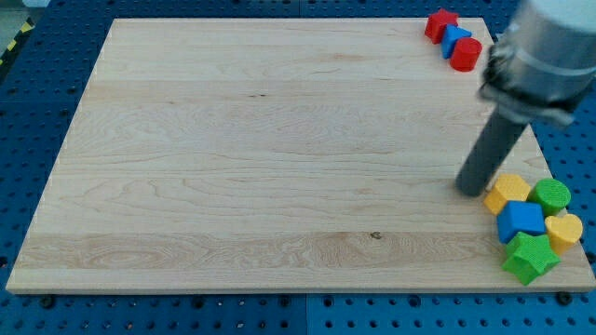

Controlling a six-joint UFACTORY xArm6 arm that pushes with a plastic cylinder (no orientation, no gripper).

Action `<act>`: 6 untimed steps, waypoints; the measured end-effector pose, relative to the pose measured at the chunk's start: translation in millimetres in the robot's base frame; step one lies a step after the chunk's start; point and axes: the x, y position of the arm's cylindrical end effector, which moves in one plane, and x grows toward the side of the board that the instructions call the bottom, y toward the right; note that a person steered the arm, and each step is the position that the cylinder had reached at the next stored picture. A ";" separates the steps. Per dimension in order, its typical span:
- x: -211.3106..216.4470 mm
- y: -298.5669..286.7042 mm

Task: Move your arm to the bottom right

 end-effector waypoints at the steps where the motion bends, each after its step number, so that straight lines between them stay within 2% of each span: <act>1: 50.0 -67.6; 2: 82.5 -64.4; 3: 83.5 -34.5; 4: 82.3 27.0; 6: 82.0 92.8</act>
